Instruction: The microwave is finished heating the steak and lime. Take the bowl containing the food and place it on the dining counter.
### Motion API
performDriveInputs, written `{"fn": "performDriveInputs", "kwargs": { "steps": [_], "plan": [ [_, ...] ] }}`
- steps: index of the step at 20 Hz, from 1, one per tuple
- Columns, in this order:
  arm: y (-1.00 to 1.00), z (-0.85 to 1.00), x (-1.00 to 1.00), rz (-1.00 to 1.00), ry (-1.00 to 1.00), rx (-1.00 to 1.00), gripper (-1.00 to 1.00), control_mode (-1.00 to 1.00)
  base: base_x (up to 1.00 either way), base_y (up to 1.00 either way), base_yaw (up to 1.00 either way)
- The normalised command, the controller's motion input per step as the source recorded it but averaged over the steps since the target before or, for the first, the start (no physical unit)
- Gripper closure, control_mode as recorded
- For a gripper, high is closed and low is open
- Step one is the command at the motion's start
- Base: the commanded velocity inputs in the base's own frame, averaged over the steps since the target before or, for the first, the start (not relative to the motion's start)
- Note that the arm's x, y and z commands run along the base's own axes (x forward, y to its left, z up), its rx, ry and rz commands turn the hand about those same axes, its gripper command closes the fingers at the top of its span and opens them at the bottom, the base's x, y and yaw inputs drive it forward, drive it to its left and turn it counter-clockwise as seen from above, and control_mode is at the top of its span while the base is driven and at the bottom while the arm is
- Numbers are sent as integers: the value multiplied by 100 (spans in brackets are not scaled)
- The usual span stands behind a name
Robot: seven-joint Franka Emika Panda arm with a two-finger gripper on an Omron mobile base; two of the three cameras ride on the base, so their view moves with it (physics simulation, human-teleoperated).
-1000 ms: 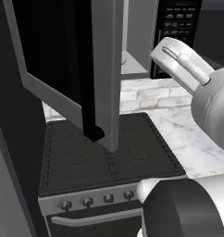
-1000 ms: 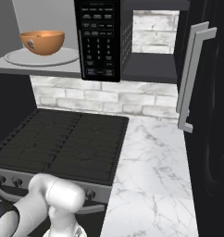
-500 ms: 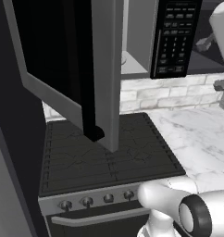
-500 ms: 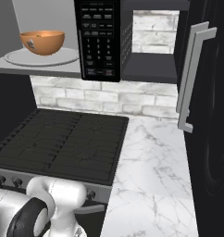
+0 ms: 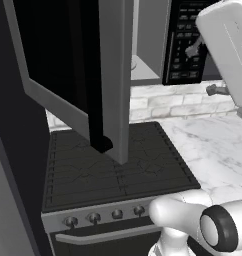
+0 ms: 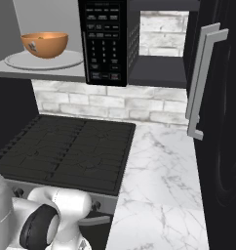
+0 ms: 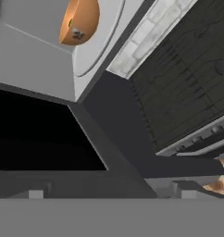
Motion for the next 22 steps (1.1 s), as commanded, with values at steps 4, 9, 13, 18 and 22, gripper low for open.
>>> {"fn": "performDriveInputs", "kwargs": {
  "steps": [4, 9, 13, 18, 22],
  "plan": [
    [-13, -22, 99, -9, 0, 1, -100, -100, 0, 0, 0],
    [-34, -17, 100, -2, 0, 2, -100, -100, 0, 0, 0],
    [-4, -1, 100, 0, 0, 4, -100, -100, 0, 0, 0],
    [0, -3, 100, -2, 0, 0, -100, -100, 0, 0, 0],
    [1, 0, 100, -1, 6, 0, -100, -100, 0, 0, 0]
  ]
}}
